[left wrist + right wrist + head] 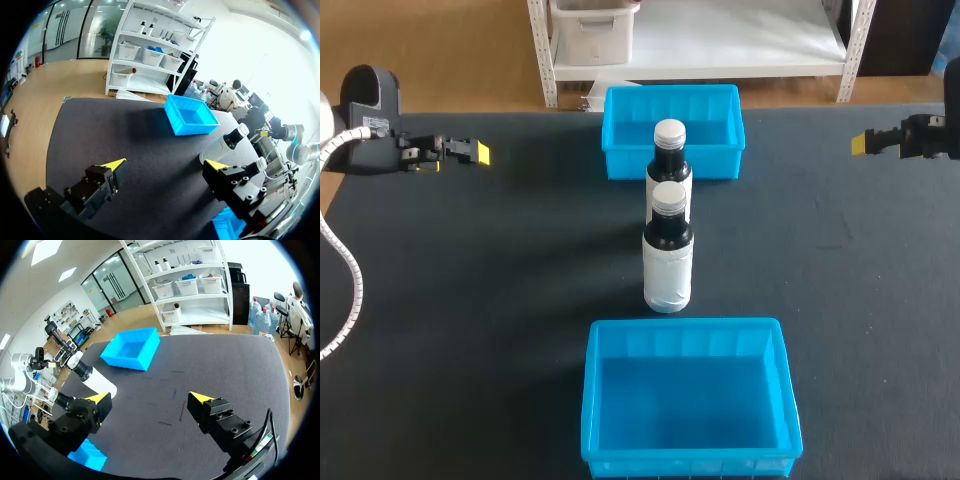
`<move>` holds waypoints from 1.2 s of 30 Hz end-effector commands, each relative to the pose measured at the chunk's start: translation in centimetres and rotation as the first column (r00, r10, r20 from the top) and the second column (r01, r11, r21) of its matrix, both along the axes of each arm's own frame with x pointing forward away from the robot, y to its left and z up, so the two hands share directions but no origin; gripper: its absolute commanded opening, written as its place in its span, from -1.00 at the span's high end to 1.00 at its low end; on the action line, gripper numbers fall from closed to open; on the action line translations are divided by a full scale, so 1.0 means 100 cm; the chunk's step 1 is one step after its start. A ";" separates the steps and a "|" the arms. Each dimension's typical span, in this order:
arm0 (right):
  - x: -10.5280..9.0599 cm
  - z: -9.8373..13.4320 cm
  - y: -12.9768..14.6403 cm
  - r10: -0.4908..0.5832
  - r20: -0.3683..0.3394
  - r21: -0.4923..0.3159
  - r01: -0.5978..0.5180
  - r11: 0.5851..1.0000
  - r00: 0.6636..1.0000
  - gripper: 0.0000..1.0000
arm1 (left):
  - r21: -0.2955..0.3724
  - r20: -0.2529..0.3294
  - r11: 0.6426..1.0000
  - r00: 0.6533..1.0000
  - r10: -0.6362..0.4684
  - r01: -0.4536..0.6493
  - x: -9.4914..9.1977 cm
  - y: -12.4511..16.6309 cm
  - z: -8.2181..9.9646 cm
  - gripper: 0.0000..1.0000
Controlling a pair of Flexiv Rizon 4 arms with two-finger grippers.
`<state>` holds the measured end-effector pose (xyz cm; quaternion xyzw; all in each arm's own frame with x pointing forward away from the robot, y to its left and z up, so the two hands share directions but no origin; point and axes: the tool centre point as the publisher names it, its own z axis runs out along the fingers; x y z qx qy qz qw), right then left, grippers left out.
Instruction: Pick up the bottle, and place it in the far bin if it is heavy, or in the near bin if it is light.
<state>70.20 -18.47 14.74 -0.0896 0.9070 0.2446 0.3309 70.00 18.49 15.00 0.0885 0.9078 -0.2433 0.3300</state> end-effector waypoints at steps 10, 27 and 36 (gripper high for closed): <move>0.005 0.017 0.002 0.630 0.037 -0.142 -0.620 0.771 0.776 -1.00 | 0.000 0.000 1.000 1.000 0.000 0.000 0.000 0.000 0.000 -1.00; -0.004 0.021 0.005 0.856 -0.015 -0.198 -0.841 0.504 0.517 -1.00 | 0.000 0.000 1.000 1.000 0.000 0.000 0.000 0.000 0.000 -1.00; -0.013 0.023 0.024 0.871 0.048 -0.257 -0.837 0.483 0.489 -1.00 | 0.000 0.000 1.000 1.000 0.000 0.000 0.000 0.000 0.000 -1.00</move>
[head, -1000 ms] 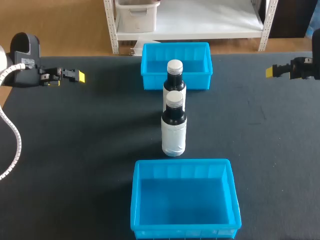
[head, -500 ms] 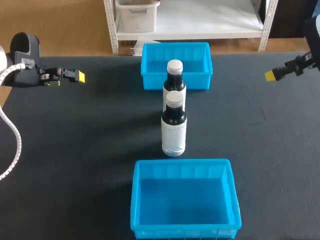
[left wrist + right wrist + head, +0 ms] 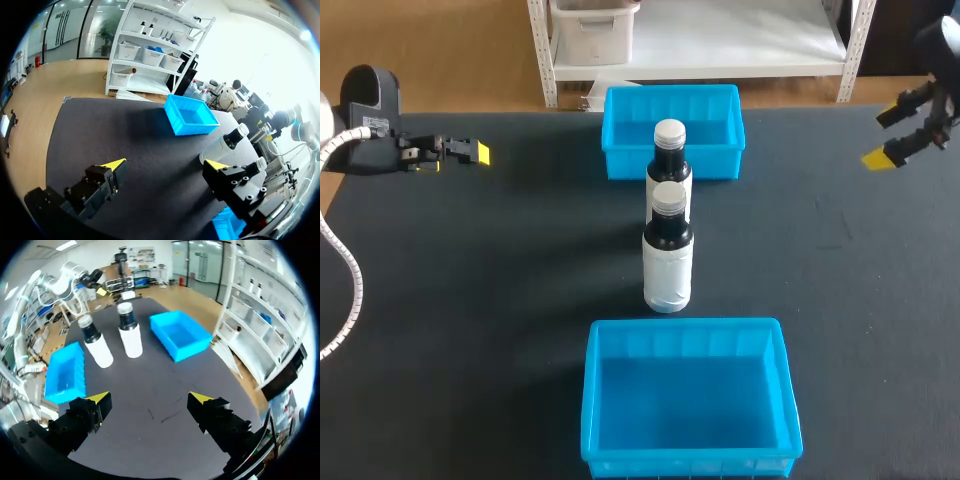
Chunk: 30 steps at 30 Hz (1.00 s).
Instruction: Pick up the bottle, and place it in the far bin if it is heavy, or in the near bin if it is light.
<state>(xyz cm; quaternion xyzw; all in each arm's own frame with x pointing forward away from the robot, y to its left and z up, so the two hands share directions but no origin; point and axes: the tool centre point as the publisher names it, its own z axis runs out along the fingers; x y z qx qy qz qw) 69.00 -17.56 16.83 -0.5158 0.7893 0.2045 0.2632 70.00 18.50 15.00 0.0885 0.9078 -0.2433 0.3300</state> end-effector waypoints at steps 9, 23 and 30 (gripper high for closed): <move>-0.030 -0.004 0.071 0.245 0.050 0.113 -0.249 0.962 0.968 -1.00 | 0.000 0.000 1.000 1.000 0.000 0.000 0.000 0.000 0.000 -1.00; -0.052 -0.033 0.144 0.189 0.036 0.149 -0.193 0.970 0.981 -1.00 | 0.000 0.000 1.000 1.000 0.000 0.000 0.000 0.000 0.000 -1.00; -0.052 -0.038 0.173 0.249 0.048 0.164 -0.254 0.953 0.967 -1.00 | 0.000 0.000 1.000 1.000 0.000 0.000 0.000 0.000 0.000 -1.00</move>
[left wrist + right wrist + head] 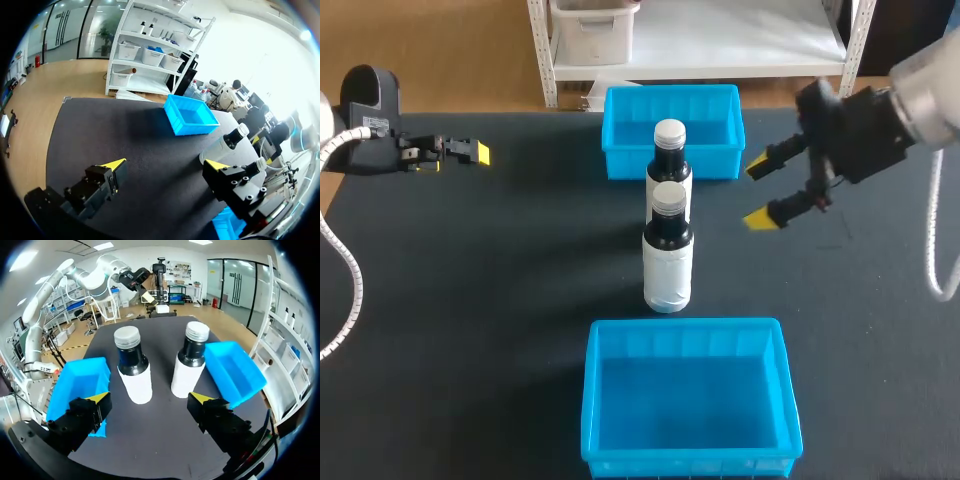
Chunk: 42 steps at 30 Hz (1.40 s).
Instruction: Pick up the bottle, and place it in the far bin if it is heavy, or in the near bin if it is light.
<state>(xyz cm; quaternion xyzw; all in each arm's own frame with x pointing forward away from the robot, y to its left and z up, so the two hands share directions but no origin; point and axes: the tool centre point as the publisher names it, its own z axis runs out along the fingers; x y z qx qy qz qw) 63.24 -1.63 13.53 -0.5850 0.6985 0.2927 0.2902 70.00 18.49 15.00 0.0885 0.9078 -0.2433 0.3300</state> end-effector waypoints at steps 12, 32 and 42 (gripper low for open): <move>0.000 -0.002 0.052 0.105 0.005 0.049 -0.105 0.993 0.994 -1.00 | 0.000 0.000 1.000 1.000 0.000 0.000 0.000 0.000 0.000 -1.00; -0.015 -0.010 0.098 0.140 -0.034 0.067 -0.138 0.988 0.990 -1.00 | 0.000 0.000 1.000 1.000 0.000 0.000 0.000 0.000 0.000 -1.00; -0.016 -0.013 0.105 0.124 -0.050 0.075 -0.120 0.990 0.991 -1.00 | 0.000 0.000 1.000 1.000 0.000 0.000 0.000 0.000 0.000 -1.00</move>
